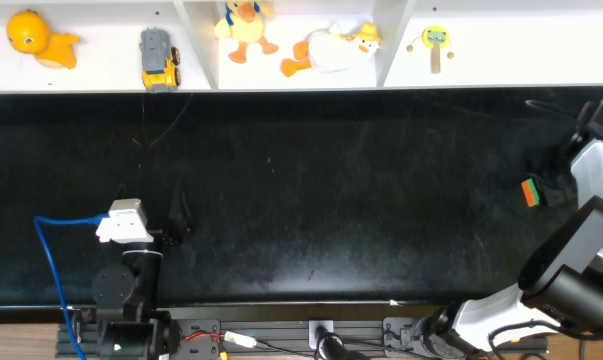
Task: Store Toys
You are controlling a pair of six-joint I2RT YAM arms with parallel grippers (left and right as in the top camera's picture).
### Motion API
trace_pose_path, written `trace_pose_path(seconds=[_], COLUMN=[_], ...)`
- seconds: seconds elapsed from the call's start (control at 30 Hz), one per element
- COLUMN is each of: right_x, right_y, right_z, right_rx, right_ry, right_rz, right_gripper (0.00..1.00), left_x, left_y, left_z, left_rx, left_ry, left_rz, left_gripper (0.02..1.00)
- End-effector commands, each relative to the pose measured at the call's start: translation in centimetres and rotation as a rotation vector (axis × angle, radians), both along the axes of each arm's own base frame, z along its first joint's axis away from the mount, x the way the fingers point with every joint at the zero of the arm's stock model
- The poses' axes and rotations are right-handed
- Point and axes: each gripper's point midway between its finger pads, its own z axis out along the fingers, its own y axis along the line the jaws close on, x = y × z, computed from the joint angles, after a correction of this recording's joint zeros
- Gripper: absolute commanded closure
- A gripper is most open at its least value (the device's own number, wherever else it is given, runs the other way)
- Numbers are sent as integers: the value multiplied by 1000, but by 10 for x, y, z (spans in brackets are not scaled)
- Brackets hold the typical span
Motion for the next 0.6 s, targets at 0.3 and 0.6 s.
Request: trace_pose_path(seconds=[0.3,0.6], right_x=[0,7], right_y=[1,-3], right_z=[0,59], right_rx=[-7,-71], right_ry=[15,-44], right_rz=[32,134], right_gripper=[603,766], left_x=[0,0], left_y=[0,0], left_z=[1,1], left_rx=[-18,-18], left_ry=[-6,-6], left_rz=[1,1], left_gripper=[23,20])
